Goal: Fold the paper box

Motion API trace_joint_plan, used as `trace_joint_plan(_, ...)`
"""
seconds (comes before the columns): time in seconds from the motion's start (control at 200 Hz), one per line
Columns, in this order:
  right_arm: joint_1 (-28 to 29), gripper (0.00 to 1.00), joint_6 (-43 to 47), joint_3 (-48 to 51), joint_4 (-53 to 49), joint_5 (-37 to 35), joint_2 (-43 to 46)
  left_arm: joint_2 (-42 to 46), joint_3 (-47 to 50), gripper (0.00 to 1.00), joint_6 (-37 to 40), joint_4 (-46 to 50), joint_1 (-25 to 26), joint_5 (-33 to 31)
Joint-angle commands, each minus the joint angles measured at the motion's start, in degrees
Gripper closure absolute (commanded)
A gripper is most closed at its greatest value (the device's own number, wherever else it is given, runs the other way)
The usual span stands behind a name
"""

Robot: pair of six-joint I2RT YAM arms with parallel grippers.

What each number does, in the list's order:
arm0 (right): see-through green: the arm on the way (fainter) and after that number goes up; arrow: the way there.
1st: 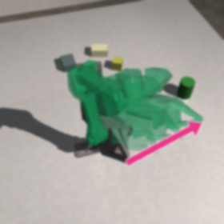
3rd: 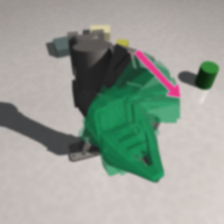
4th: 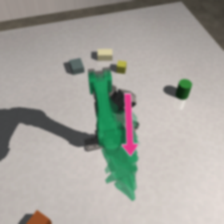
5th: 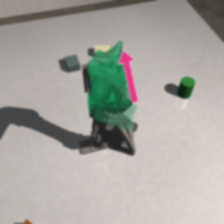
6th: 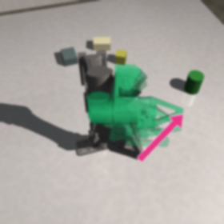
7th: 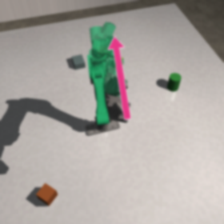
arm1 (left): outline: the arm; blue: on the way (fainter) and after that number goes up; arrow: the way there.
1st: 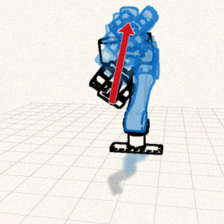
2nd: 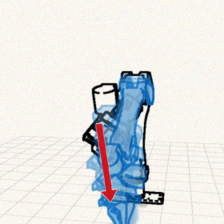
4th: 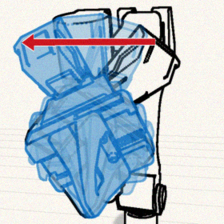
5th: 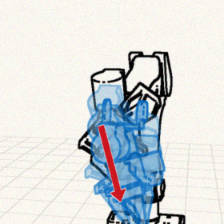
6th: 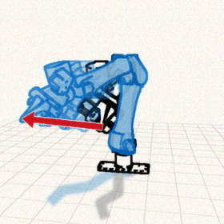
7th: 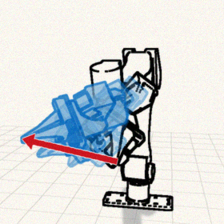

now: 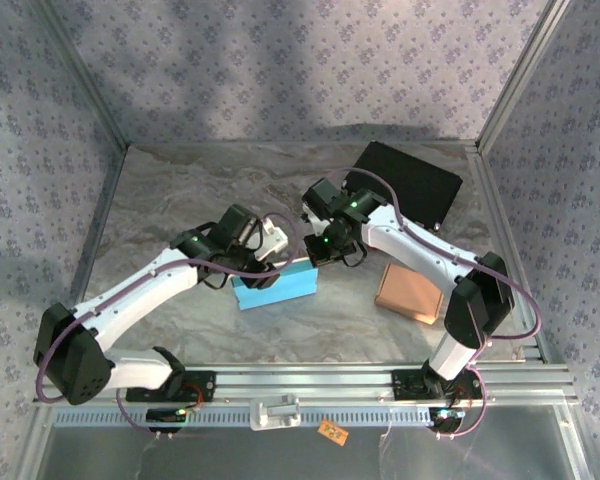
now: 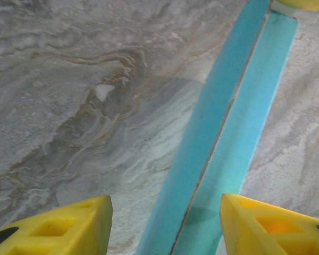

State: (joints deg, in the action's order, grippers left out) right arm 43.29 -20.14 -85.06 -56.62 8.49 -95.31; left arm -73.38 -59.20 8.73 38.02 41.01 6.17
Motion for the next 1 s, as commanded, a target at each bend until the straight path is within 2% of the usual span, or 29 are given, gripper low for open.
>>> trace_joint_plan(0.0, 0.32, 1.00, -1.35, -0.63, -1.58, -2.02, -0.76, 3.08, -3.56, 0.44, -5.32, -1.62, 0.38, -4.09)
trace_joint_plan(0.1, 0.31, 1.00, -1.57, -0.74, -1.58, -1.99, -0.87, 6.66, -4.72, 0.43, -10.88, 0.52, 0.30, -8.75)
trace_joint_plan(0.185, 0.39, 1.00, -1.66, -1.14, -1.82, -1.99, -0.95, 9.62, -5.50, 0.43, -16.86, 6.82, -1.00, -10.75)
trace_joint_plan(0.34, 0.31, 1.00, -1.58, -2.12, -2.61, -2.03, -1.53, 10.29, -8.85, 0.55, -24.85, 22.97, -3.73, -10.06)
trace_joint_plan(0.525, 0.31, 1.00, -1.55, -3.10, -2.93, -1.55, -2.16, 11.34, -9.91, 0.56, -28.51, 32.13, -4.16, -8.13)
trace_joint_plan(0.68, 0.40, 1.00, -1.57, -2.92, -2.90, -1.20, -2.20, 9.28, -8.17, 0.57, -27.67, 31.94, -7.06, -6.80)
trace_joint_plan(0.999, 0.53, 1.00, -1.57, -2.39, -2.88, -0.96, -1.79, 5.33, -7.43, 0.71, -25.70, 26.23, -8.46, -5.42)
